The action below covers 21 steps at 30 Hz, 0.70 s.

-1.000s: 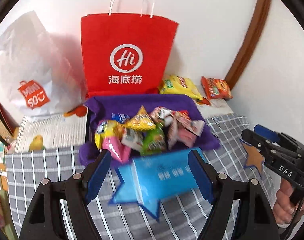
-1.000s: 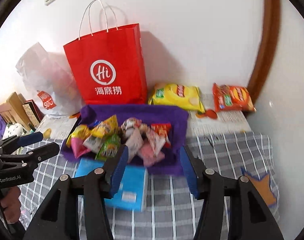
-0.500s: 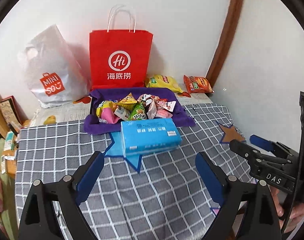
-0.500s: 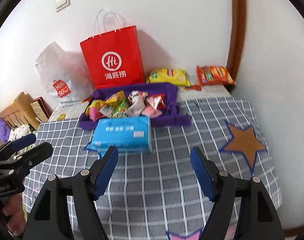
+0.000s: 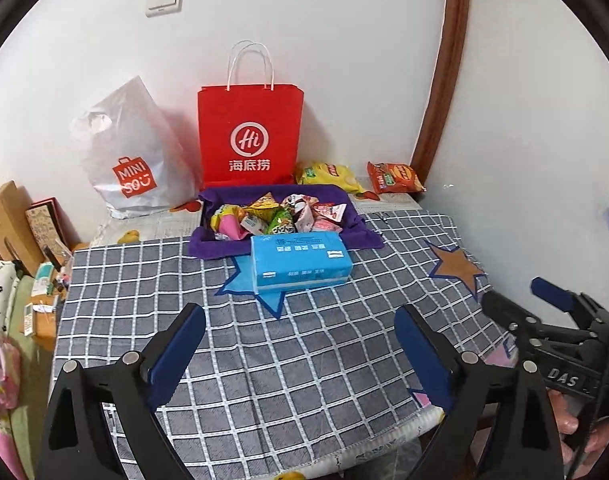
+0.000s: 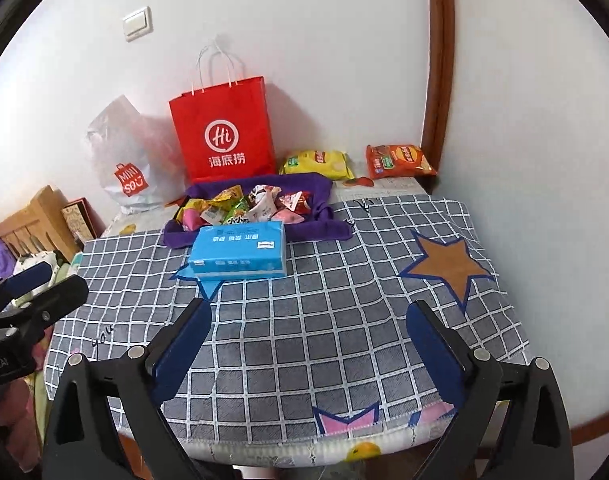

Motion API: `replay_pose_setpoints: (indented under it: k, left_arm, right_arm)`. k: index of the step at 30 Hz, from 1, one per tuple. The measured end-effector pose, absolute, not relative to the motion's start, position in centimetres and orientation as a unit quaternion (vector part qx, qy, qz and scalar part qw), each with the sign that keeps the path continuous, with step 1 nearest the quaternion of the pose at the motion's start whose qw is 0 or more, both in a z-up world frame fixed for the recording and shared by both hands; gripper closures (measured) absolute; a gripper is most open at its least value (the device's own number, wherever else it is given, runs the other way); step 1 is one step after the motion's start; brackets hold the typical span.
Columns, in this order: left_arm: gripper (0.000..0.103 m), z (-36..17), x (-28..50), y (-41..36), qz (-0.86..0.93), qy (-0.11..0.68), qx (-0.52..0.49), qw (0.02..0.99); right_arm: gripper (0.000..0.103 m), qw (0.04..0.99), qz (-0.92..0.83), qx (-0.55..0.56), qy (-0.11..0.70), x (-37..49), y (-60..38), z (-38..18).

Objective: Organize snacks

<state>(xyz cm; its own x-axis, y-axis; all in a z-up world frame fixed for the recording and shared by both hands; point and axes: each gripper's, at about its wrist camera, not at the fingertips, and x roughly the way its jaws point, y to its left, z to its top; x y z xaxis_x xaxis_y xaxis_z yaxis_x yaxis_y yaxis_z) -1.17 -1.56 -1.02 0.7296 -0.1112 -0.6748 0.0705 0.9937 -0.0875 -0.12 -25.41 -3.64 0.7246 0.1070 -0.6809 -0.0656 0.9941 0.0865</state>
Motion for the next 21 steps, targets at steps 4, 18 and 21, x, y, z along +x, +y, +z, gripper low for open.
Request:
replay_pose_setpoints:
  k: [4,18,21]
  left_arm:
    - [0.007,-1.1,-1.4,-1.7,-0.045,0.369,-0.027,0.928]
    - [0.007,-1.6,-1.2,-1.8,-0.035,0.38,-0.027,0.924]
    - [0.007,-1.7,-1.2,-1.8,-0.032,0.382,-0.027,0.923]
  right_arm:
    - [0.006,0.931,0.047,0.024,0.362,-0.8,-25.4,-3.4]
    - [0.006,0.933,0.055,0.011,0.357,-1.6,-24.7,-3.2]
    - [0.006,0.932,0.055,0.012,0.357,-1.6,-24.7,-3.2]
